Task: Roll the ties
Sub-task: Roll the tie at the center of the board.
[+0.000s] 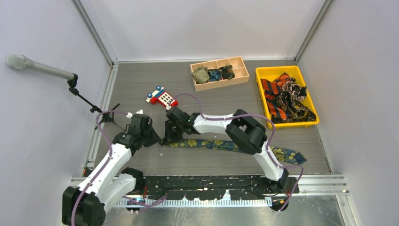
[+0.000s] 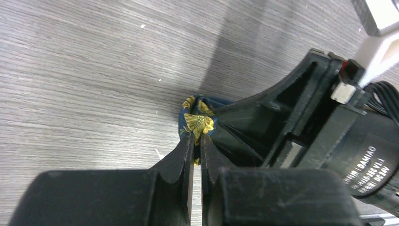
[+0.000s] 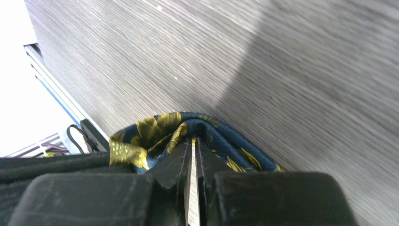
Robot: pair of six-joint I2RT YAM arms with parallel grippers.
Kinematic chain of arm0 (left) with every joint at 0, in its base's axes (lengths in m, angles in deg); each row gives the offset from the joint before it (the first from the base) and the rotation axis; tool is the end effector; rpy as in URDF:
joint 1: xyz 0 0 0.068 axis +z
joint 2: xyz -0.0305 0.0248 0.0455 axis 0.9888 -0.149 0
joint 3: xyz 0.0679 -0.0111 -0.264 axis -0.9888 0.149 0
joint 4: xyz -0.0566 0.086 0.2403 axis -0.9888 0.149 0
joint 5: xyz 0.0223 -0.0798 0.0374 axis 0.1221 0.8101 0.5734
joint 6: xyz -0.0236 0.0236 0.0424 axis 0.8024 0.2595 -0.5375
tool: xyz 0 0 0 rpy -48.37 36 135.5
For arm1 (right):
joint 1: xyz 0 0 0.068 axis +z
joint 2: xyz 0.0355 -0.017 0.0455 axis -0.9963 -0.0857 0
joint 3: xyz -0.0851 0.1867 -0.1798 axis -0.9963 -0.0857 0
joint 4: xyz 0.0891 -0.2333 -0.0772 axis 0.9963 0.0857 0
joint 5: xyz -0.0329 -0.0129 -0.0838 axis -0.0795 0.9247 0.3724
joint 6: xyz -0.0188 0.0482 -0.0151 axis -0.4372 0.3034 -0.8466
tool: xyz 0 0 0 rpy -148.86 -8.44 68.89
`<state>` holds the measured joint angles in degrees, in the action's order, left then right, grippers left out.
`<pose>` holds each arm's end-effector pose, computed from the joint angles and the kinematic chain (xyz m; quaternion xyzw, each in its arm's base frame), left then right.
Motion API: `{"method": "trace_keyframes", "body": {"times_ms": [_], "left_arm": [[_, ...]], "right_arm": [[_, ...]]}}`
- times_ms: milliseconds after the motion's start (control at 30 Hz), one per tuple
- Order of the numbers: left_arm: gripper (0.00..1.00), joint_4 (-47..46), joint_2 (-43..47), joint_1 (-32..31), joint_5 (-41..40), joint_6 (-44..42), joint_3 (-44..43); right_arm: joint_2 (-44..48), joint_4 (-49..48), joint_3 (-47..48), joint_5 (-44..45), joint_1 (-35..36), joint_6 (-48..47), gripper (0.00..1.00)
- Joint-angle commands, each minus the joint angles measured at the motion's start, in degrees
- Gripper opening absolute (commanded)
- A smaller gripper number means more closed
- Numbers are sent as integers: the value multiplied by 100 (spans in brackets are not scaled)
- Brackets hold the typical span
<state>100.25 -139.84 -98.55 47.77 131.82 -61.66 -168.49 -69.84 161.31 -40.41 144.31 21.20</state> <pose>0.1593 -0.0484 0.2020 -0.2304 0.9211 -0.1526 0.2742 0.2334 0.4114 0.1398 -0.1268 0.9205 0.3576 0.0932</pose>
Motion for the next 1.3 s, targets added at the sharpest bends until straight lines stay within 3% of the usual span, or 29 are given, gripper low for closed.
{"method": "trace_keyframes", "body": {"times_ms": [0,167,600,767,1267], "left_arm": [[0,115,27,-10,-173,-22,-328],[0,26,-62,-12,-82,-19,-299],[0,-233,-391,-115,-161,-101,-271],[0,-239,-414,-142,-188,-111,-293],[0,-184,-345,-221,-266,-103,-308]], "right_arm": [[-319,-136,628,-245,-6,-54,13],[-286,30,684,-344,-61,-161,13],[1479,405,-704,-225,-345,-427,13],[1951,736,-1097,225,-361,-598,13],[1325,343,-1445,704,-422,-698,13]]}}
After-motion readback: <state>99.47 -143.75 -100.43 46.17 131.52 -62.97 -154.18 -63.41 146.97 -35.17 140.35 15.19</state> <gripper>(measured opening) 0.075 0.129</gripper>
